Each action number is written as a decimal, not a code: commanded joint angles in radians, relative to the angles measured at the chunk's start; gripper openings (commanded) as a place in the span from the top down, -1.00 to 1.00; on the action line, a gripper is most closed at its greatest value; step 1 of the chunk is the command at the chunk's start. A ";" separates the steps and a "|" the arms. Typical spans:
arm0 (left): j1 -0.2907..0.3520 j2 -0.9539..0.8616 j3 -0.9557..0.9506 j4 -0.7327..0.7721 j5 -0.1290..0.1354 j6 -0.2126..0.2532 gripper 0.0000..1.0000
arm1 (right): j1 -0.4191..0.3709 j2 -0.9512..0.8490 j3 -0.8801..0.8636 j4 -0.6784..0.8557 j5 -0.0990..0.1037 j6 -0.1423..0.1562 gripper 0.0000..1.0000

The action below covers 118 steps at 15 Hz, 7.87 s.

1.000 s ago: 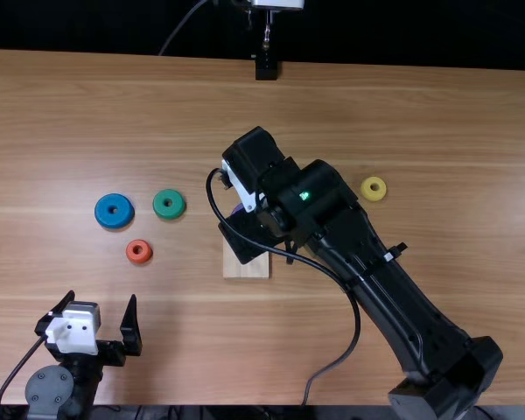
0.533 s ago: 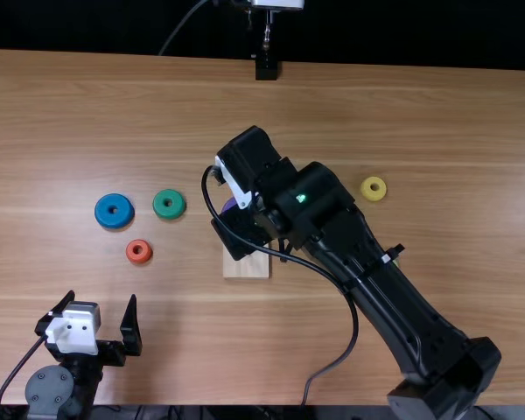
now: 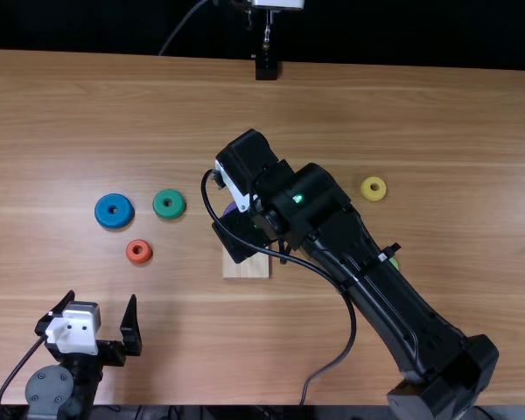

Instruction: Build the Hanoi tower: stack the rings onto the peg from bottom to top in this color order: purple, dark blue, light blue, dark green, light green, yellow, orange.

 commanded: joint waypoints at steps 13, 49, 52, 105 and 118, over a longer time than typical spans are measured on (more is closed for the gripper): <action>0.003 -0.012 -0.104 -0.078 0.012 0.005 -1.00 | 0.005 0.014 0.002 0.085 0.001 0.000 -1.00; 0.003 -0.012 -0.104 -0.078 0.012 0.005 -1.00 | -0.721 -1.932 -1.969 1.048 -0.010 -0.014 -1.00; 0.003 -0.012 -0.104 -0.078 0.012 0.005 -1.00 | -0.724 -1.932 -1.972 0.976 -0.012 -0.013 -1.00; 0.047 2.065 1.455 -0.568 -0.088 0.154 -1.00 | -0.725 -1.932 -1.972 0.969 -0.012 -0.014 -1.00; 0.057 2.145 1.502 -0.562 -0.032 0.156 -1.00 | -0.725 -1.932 -1.972 0.969 -0.012 -0.014 -1.00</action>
